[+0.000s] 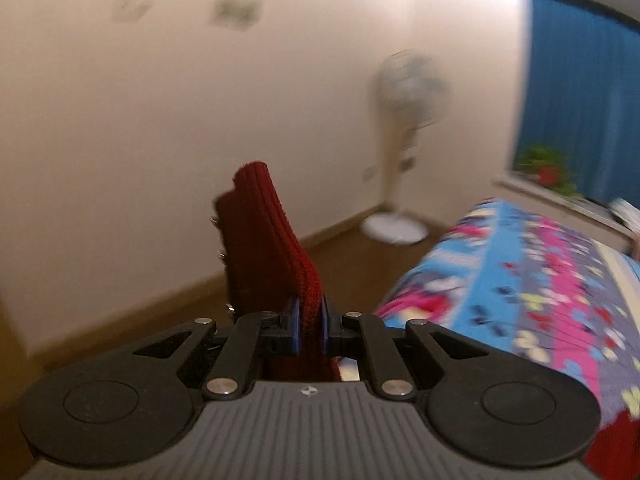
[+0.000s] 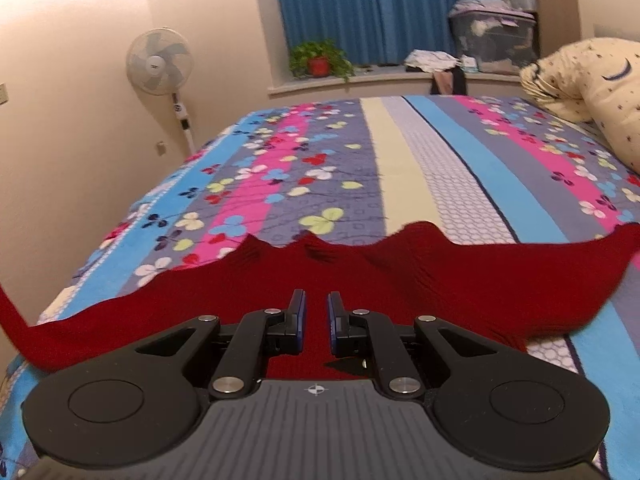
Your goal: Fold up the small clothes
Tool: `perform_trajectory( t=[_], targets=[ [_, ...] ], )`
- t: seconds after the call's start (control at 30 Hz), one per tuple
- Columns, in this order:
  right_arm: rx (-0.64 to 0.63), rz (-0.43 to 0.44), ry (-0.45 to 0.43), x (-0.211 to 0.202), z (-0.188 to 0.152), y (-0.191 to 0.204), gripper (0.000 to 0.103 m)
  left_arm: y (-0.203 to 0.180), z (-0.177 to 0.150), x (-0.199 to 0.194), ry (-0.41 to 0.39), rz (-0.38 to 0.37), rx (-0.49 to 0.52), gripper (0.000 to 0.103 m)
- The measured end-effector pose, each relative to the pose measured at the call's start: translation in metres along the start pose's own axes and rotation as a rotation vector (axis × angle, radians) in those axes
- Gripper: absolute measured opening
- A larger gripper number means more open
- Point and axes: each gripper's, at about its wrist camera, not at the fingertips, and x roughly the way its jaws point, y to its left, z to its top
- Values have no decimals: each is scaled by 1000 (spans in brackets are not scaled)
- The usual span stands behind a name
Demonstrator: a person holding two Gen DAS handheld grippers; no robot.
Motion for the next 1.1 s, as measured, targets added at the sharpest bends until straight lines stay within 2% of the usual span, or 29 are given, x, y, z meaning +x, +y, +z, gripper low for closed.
perform_trajectory(
  t=[0.1, 0.2, 0.27, 0.3, 0.33, 0.37, 0.4, 0.43, 0.5, 0.53, 0.6, 0.67, 0.77, 0.8, 0.87, 0.93, 0.97, 1.07, 1.1],
  targets=[
    [47, -15, 8, 6, 3, -11, 17, -48, 4, -42, -110, -186, 88, 11],
    [88, -35, 0, 8, 5, -21, 23, -109, -8, -97, -200, -430, 184, 11],
    [119, -44, -6, 8, 5, -29, 23, -150, -28, -131, -215, -608, 260, 13],
    [139, -48, -10, 8, 6, -34, 24, -166, -41, -142, -185, -687, 292, 18],
    [168, -55, -16, 8, 5, -39, 26, -185, -58, -150, -120, -771, 338, 29],
    [192, -61, -20, 8, 5, -44, 27, -203, -76, -150, -15, -846, 401, 50],
    [215, -68, -21, 8, 5, -49, 31, -217, -96, -150, 108, -889, 461, 57],
    [240, -76, -15, 10, 4, -54, 33, -222, -109, -150, 196, -899, 485, 56],
    [289, -67, 18, 17, 2, -64, 34, -214, -120, -147, 315, -895, 455, 57],
    [309, -56, 39, 21, 1, -68, 34, -204, -117, -145, 352, -876, 423, 57],
    [357, -15, 108, 36, -5, -74, 36, -180, -104, -133, 387, -783, 361, 57],
    [373, 50, 187, 55, -13, -75, 36, -149, -91, -124, 395, -674, 310, 58],
    [334, 65, 271, 78, -26, -67, 36, -114, -72, -100, 376, -555, 244, 58],
    [322, 77, 295, 84, -30, -63, 36, -114, -53, -79, 369, -530, 221, 58],
    [297, 73, 319, 93, -38, -57, 36, -86, -45, -65, 363, -462, 174, 58],
    [256, 55, 312, 97, -42, -50, 36, -76, -33, -47, 384, -398, 135, 58],
    [223, 44, 298, 99, -42, -46, 34, -74, -26, -39, 380, -388, 118, 58],
    [147, 21, 253, 98, -42, -39, 18, -68, -21, -22, 357, -348, 98, 58],
    [133, 14, 229, 97, -41, -38, 7, -66, -23, -18, 361, -345, 91, 58]
  ],
)
